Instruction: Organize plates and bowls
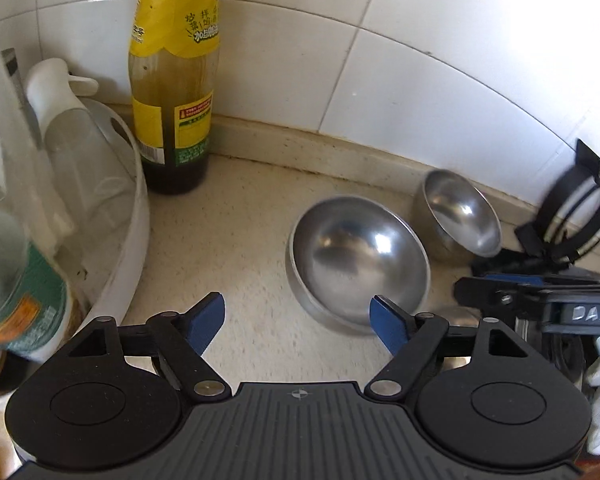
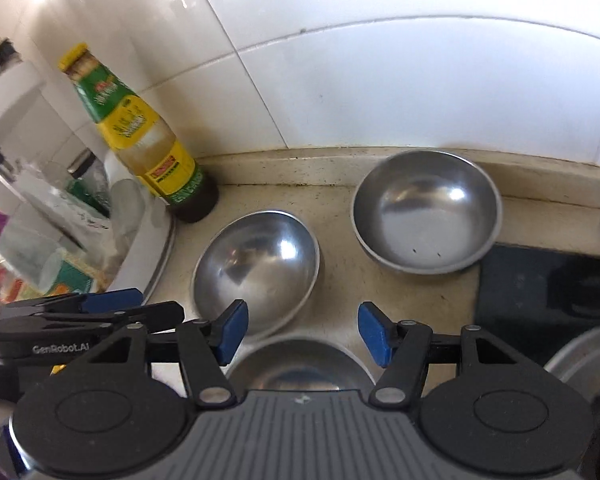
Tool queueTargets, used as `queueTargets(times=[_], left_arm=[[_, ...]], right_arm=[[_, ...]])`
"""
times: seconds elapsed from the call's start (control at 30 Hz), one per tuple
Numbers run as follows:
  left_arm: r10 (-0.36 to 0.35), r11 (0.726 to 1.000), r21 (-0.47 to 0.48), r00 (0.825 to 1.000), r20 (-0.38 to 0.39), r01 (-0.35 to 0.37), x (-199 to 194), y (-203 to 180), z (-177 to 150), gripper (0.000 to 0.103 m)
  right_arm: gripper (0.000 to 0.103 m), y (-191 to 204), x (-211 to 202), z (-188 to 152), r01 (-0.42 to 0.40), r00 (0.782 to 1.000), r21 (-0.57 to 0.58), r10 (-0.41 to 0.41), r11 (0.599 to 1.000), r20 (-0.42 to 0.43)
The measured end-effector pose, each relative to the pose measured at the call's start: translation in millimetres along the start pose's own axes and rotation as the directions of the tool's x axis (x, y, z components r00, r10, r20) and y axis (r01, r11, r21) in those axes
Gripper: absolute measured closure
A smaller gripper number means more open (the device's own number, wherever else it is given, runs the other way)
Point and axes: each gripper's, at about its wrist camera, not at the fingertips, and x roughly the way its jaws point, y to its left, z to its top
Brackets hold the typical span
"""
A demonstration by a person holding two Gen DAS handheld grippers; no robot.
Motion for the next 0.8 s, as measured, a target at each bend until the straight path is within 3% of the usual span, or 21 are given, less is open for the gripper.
queueTargets(times=[0.17, 0.53, 0.7, 0.8], left_arm=[[0.040, 0.999, 0.009, 0.999, -0.002, -0.040, 16.2, -1.6, 7.0, 0.021], [0.090, 0.994, 0.064, 0.996, -0.027, -0.089, 43.8, -8.4, 5.8, 0.047], [0.121, 0.988, 0.100, 0.993, -0.015, -0.119, 49.2, -14.1, 4.6, 0.049], [0.124, 0.986, 0.115, 0.992, -0.019, -0.121, 52.0, -15.5, 4.0, 0.056]], right_arm=[[0.041, 1.6, 30.1, 11.7, -0.012, 0.999, 0.014, 0.013, 1.000, -0.039], [0.053, 3.3, 62.2, 14.9, -0.028, 0.995, 0.015, 0.029, 1.000, -0.095], [0.053, 4.6, 69.0, 14.0, -0.025, 0.994, -0.001, 0.025, 1.000, -0.110], [0.054, 5.3, 72.6, 12.9, -0.021, 0.993, -0.008, 0.020, 1.000, -0.118]])
